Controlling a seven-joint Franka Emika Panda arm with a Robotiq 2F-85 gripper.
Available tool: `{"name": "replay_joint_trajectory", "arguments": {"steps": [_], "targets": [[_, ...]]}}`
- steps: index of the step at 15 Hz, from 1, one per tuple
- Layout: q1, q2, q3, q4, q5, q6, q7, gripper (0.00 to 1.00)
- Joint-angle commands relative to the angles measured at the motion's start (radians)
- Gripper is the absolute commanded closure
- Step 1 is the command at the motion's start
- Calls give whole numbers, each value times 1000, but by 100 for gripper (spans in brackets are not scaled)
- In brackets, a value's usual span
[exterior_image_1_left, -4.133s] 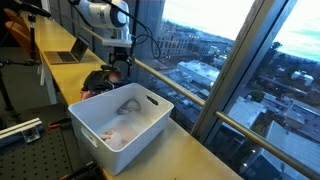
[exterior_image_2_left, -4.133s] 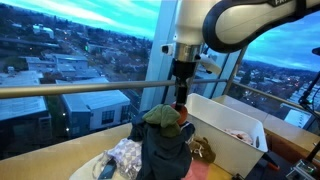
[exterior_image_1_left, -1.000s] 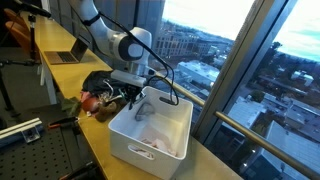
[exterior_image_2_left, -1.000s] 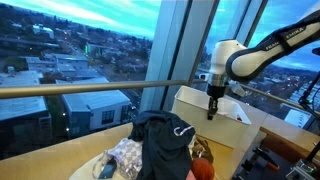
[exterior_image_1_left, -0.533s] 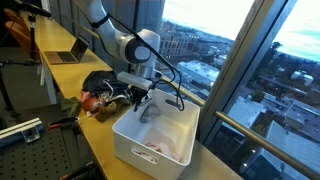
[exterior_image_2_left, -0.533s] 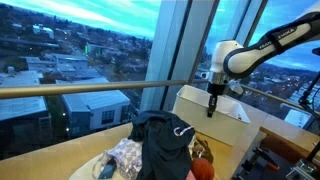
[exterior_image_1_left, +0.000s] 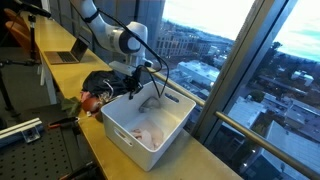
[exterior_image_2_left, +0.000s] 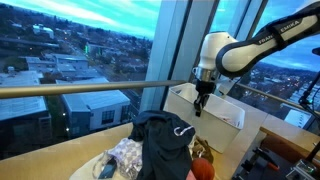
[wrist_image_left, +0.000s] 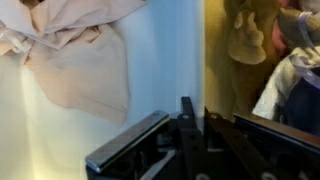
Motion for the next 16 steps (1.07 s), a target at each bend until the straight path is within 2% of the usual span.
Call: {"name": "replay_joint_trajectory", "arguments": {"steps": [1,6,12,13,14,15,16], "targets": [[14,-11,-69,24,-56,-29,116,99],[-20,6,-125,21,-59,-40,149,99],[-38,16,-126,15,-48,-61,141,99],[-38,9,-125,11,-47,-63,138,96],[-39,1,-124,7,-46,-62,137,70],[-37,-13,-125,1,-51,-62,135,68],[-37,-25,-125,-3,-53,-64,134,62]]}}
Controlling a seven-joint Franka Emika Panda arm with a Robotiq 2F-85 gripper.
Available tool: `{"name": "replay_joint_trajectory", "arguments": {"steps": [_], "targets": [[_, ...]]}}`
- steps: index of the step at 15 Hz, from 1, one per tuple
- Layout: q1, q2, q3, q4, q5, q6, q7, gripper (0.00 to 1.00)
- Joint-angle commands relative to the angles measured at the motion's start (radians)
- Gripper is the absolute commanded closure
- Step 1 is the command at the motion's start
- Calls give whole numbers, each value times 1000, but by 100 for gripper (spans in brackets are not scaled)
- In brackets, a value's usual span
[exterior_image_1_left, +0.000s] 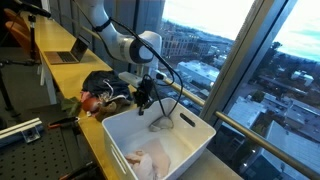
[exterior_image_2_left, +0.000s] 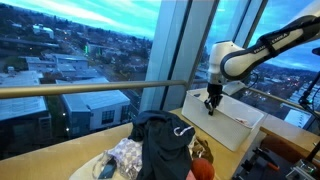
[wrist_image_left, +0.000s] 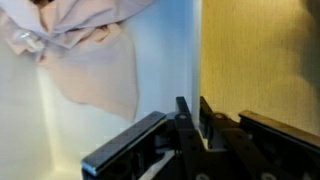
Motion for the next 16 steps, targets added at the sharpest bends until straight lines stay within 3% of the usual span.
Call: {"name": "replay_joint_trajectory", "arguments": {"steps": [1,7,9,16], "targets": [[8,-66,-2,-10,-27,-30,20,55],[10,-223,-2,-36,-100,-64,23,11],[-11,-260,-4,-35,-126,-75,6,1],[-151,-221,-41,-95,-130,21,-75,0]]}}
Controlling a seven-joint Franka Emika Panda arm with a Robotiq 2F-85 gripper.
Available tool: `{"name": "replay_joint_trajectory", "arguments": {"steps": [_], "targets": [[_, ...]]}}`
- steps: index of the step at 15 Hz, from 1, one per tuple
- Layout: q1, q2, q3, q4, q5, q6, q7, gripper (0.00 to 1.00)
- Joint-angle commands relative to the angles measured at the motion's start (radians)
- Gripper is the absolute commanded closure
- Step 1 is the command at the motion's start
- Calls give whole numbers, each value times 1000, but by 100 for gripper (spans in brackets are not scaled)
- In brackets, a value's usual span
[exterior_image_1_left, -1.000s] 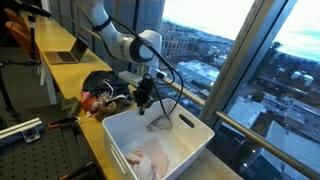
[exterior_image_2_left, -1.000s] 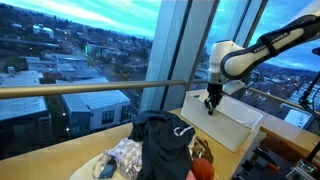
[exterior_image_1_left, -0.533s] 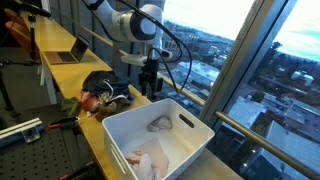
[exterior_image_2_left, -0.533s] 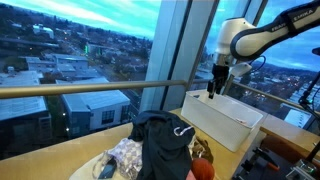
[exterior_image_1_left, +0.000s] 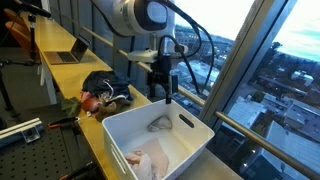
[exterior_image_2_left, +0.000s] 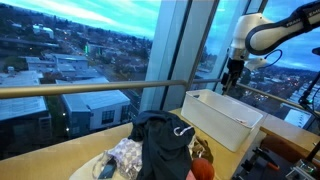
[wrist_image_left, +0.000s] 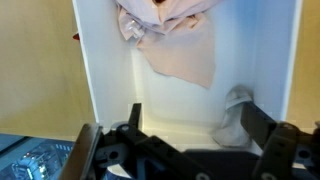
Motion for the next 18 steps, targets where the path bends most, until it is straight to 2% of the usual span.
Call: {"name": "replay_joint_trajectory", "arguments": {"steps": [1,4,9,17,18], "targets": [[-62,51,-24,-49,3,94,-56,0],[-99,131,-36,-69,17,161,-86,0],[-116,287,-53,-59,15,223,-90,0],[-116,444,-68,-21,23,214,-104,0],[-119,449,-70,-20,26,212,-107,5]]}}
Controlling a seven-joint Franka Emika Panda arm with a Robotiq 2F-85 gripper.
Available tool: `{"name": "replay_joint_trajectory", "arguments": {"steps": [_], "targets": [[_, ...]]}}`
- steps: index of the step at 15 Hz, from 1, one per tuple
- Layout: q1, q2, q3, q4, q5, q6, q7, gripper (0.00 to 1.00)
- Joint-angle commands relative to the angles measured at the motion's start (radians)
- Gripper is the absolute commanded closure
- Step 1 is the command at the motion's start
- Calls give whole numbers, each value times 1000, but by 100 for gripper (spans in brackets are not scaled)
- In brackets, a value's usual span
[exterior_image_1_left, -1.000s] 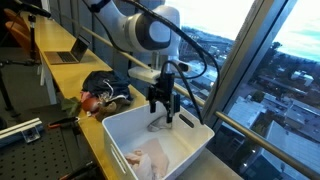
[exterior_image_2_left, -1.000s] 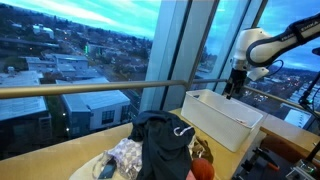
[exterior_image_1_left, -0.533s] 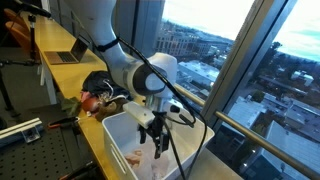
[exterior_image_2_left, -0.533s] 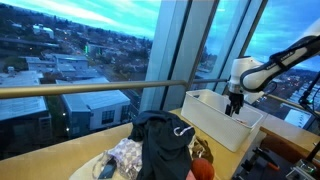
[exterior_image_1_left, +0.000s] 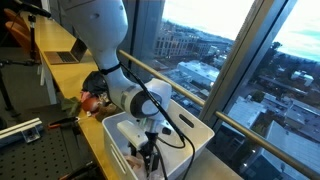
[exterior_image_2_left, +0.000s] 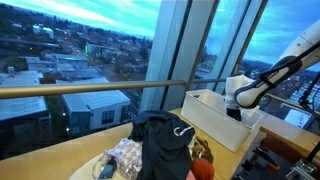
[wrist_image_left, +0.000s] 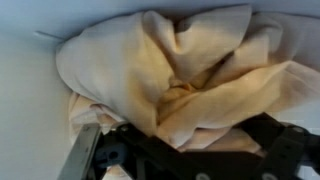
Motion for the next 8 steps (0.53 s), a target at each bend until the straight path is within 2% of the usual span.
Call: {"name": "replay_joint_trajectory", "arguments": {"steps": [1,3,8], "targets": [[-3,35,-18,23,24,-3,-38,26],[4,23,-19,10,24,-2,-33,32],[23,-57,-22,-38,17,-1,-14,69]]}}
